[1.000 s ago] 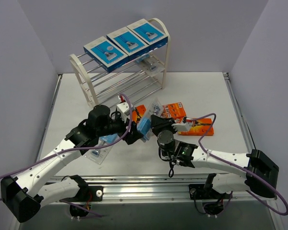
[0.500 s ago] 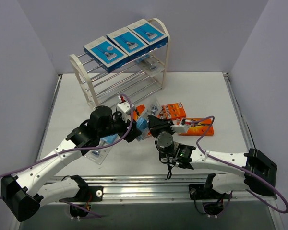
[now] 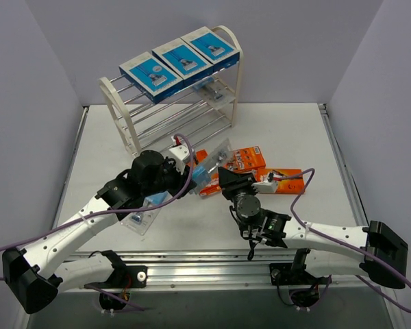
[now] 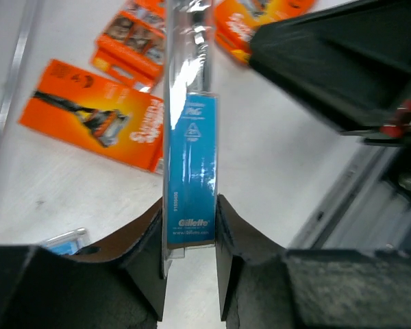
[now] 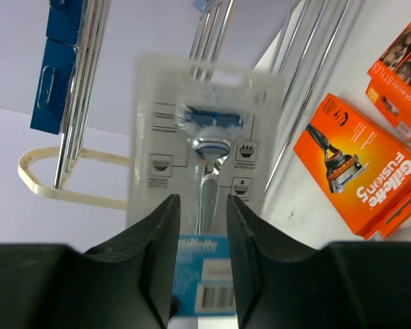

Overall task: Place and organize the shaving razors onto the shelf
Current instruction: Pass the shaving razor from the right arm to the left, then pass the shaving razor from the left arm to the right

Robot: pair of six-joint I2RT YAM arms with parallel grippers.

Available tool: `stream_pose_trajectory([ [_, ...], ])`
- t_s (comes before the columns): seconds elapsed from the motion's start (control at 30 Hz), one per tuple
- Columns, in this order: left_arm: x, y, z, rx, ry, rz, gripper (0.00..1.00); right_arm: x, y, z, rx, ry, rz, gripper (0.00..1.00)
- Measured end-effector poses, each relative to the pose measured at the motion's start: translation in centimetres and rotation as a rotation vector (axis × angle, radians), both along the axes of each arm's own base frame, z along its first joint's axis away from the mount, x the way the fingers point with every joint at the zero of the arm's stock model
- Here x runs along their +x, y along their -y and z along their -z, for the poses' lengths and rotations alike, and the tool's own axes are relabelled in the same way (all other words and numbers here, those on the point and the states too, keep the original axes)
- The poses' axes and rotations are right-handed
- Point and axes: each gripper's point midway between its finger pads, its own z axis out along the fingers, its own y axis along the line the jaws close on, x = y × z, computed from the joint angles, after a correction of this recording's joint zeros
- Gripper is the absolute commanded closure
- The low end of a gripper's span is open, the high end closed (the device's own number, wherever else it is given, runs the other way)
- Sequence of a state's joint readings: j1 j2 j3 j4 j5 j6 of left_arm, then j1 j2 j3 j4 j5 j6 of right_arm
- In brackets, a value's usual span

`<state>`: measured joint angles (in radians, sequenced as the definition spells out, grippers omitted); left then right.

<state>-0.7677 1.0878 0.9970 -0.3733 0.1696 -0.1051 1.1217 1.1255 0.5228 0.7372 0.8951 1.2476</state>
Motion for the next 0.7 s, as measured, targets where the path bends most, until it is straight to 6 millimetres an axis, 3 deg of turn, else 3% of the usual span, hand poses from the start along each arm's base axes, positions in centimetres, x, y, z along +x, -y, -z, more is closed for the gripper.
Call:
stream_pose_trajectory([
  [0.03, 0.5, -0.5, 0.0, 0.015, 0.017, -0.028, 0.97, -0.2, 0.4, -0.2, 0.001, 0.006, -0.001, 0.63],
  [0.23, 2.5, -3.7, 0.6, 0.122, 0.076, -0.17, 0.98, -1.5, 3.0, -1.0, 0.001, 0.038, 0.0, 0.49],
  [0.4, 3.0, -5.2, 0.6, 0.186, 0.117, -0.21, 0.98, -1.9, 4.6, -0.1, -0.061, 0.055, -0.006, 0.4],
  [0.57, 2.0, -4.9, 0.5, 0.187, 0.125, -0.139, 0.98, -0.6, 5.5, 1.0, -0.206, 0.102, -0.065, 0.31],
  [0.7, 0.6, -4.1, 0.3, 0.165, 0.115, -0.046, 0.98, 0.6, 7.0, 0.4, -0.275, 0.174, -0.124, 0.24],
])
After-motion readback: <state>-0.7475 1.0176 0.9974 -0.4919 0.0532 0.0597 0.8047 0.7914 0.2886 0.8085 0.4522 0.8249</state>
